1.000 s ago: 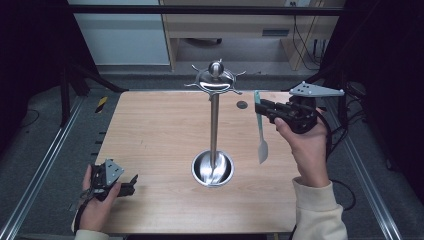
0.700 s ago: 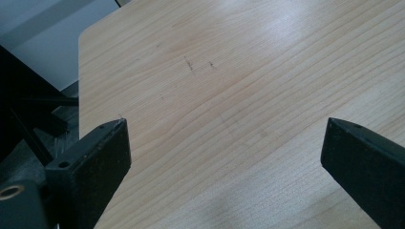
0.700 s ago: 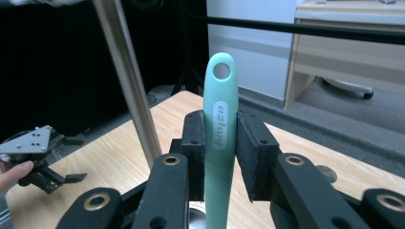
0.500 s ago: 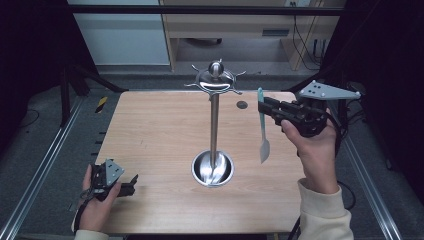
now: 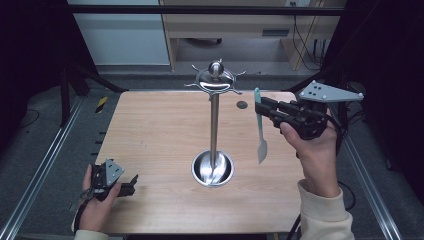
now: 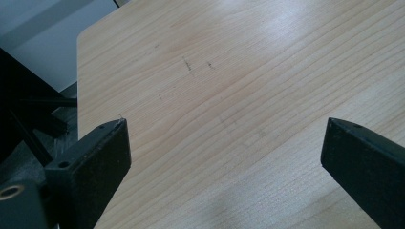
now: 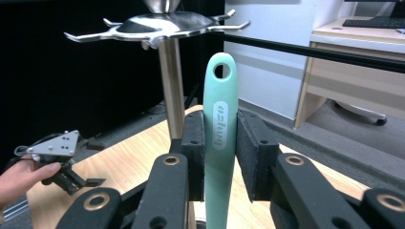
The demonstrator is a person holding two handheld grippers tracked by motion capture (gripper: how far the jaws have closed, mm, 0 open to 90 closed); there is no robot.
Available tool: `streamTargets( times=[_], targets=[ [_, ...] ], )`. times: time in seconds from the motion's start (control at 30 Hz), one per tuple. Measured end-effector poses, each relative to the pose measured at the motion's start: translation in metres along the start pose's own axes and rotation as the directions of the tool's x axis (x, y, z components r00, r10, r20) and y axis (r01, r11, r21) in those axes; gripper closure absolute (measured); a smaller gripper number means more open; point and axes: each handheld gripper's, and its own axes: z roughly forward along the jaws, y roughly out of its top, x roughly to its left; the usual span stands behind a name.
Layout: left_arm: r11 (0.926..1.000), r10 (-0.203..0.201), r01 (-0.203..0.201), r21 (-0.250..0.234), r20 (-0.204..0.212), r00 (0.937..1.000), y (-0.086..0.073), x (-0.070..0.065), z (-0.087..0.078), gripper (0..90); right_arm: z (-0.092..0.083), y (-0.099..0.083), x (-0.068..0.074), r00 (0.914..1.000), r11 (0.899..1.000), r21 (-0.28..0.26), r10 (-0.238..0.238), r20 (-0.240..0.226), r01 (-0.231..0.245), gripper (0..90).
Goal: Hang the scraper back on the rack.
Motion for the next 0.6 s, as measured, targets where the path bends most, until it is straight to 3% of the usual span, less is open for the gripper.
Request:
streamTargets(
  times=[0.6],
  targets=[
    [0.9999,0.014,-0.014,-0.005,0.001,0.9999,0.0015,-0.0009,0.0005,2.7,-0.0033,0.0050,0.0101,0.9973,0.999,-0.048,-0.029,-0.068,0.025,74.1]
  ],
)
